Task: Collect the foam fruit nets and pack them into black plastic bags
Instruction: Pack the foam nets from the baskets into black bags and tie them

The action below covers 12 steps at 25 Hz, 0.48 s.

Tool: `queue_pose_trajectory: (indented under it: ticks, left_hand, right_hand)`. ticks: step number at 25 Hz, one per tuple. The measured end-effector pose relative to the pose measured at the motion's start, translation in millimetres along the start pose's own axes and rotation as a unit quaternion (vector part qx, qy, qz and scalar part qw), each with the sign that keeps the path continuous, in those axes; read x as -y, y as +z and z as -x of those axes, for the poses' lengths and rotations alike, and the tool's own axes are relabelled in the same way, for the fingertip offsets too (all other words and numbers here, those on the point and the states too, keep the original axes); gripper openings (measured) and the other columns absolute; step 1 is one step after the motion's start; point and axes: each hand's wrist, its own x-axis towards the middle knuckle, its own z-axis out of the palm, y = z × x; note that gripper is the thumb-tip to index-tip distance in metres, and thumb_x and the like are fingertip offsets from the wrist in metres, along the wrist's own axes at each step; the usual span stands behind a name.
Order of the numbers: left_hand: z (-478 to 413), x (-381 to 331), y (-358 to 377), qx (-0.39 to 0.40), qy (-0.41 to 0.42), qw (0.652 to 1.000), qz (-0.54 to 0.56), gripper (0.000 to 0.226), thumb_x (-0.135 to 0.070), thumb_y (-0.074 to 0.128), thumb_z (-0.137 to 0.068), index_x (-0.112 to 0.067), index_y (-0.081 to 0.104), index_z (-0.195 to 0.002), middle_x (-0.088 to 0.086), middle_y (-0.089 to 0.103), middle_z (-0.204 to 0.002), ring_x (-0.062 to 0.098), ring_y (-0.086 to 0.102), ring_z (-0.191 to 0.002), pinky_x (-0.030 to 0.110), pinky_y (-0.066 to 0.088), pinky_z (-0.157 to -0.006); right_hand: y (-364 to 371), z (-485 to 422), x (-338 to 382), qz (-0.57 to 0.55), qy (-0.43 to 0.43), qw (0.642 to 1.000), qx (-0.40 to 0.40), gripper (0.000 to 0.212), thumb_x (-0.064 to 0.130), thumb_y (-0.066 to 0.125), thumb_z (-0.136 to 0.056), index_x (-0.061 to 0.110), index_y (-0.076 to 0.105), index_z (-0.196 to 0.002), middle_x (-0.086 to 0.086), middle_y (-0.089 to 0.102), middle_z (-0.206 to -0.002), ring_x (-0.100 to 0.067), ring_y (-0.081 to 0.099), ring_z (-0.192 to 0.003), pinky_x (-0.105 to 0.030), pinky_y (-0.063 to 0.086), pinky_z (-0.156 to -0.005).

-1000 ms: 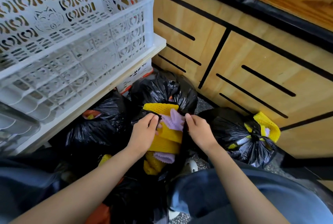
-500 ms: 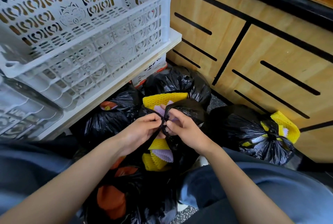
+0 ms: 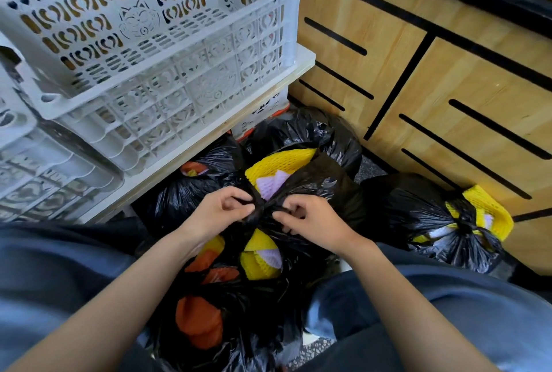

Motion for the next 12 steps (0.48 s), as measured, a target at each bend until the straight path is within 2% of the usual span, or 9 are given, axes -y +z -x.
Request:
queue_pose_trajectory:
  ticks: [2,3,4,6,8,10,12]
  left_hand:
    - [-7,14,-1,-0.045,-0.02,0.999,-0.016,0.017,-0.007,0.062,-0.089,-0.019,0.067,-0.078,0.001,0.051,-0.062,0.01,0.047,-0.061,0.023,0.039,-0.064]
    - [-11,20,1,-0.059,-0.029,0.998,-0.024,0.02,-0.008,0.059,-0.091,-0.019,0.066,-0.076,0.003,0.052,-0.067,0.013,0.048,-0.066,0.027,0.041,-0.068]
    - [-14,24,5,-0.072,-0.043,0.996,-0.027,0.022,-0.01,0.056,-0.093,-0.018,0.064,-0.074,0.005,0.054,-0.071,0.017,0.05,-0.07,0.033,0.045,-0.073]
    - [-21,29,15,-0.091,-0.079,0.992,-0.026,0.025,-0.015,0.05,-0.097,-0.015,0.058,-0.073,0.005,0.057,-0.076,0.021,0.054,-0.076,0.044,0.049,-0.085]
    - [-26,27,26,-0.102,-0.112,0.988,-0.007,0.027,-0.021,0.044,-0.1,-0.014,0.052,-0.075,0.006,0.056,-0.079,0.023,0.054,-0.078,0.045,0.048,-0.088]
    - [-27,14,32,-0.117,-0.127,0.982,0.081,0.031,-0.023,0.039,-0.102,-0.012,0.05,-0.075,0.006,0.053,-0.08,0.021,0.049,-0.077,0.037,0.045,-0.077]
    - [-21,-3,34,-0.111,-0.111,0.964,0.216,0.033,-0.02,0.038,-0.102,-0.011,0.048,-0.072,0.004,0.053,-0.074,0.016,0.044,-0.07,0.027,0.038,-0.068]
  right_hand:
    - [2,3,1,-0.14,0.068,0.987,-0.033,0.032,0.013,0.062,-0.089,0.012,0.047,-0.061,-0.003,0.05,-0.059,-0.023,0.06,-0.065,-0.031,0.054,-0.061]
    - [4,3,1,-0.23,0.106,0.966,-0.062,0.031,0.01,0.06,-0.09,0.013,0.049,-0.061,-0.001,0.049,-0.061,-0.017,0.057,-0.067,-0.024,0.054,-0.06]
    - [6,3,1,-0.319,0.139,0.933,-0.097,0.028,0.008,0.059,-0.09,0.012,0.05,-0.063,0.0,0.05,-0.065,-0.013,0.055,-0.07,-0.02,0.054,-0.063]
    - [7,2,-2,-0.465,0.17,0.856,-0.145,0.022,0.009,0.057,-0.091,0.011,0.05,-0.07,-0.003,0.052,-0.074,-0.012,0.054,-0.079,-0.022,0.052,-0.081]
    - [4,2,-5,-0.548,0.157,0.809,-0.144,0.023,0.013,0.054,-0.093,0.013,0.046,-0.072,-0.002,0.049,-0.076,-0.013,0.052,-0.081,-0.026,0.048,-0.09]
    - [2,1,-8,-0.546,0.13,0.821,-0.107,0.023,0.02,0.053,-0.094,0.016,0.044,-0.073,-0.002,0.045,-0.079,-0.014,0.047,-0.083,-0.026,0.046,-0.089]
    - [-1,1,-4,-0.497,0.096,0.859,-0.08,0.021,0.02,0.048,-0.096,0.018,0.049,-0.075,0.0,0.047,-0.082,-0.012,0.045,-0.083,-0.025,0.042,-0.085]
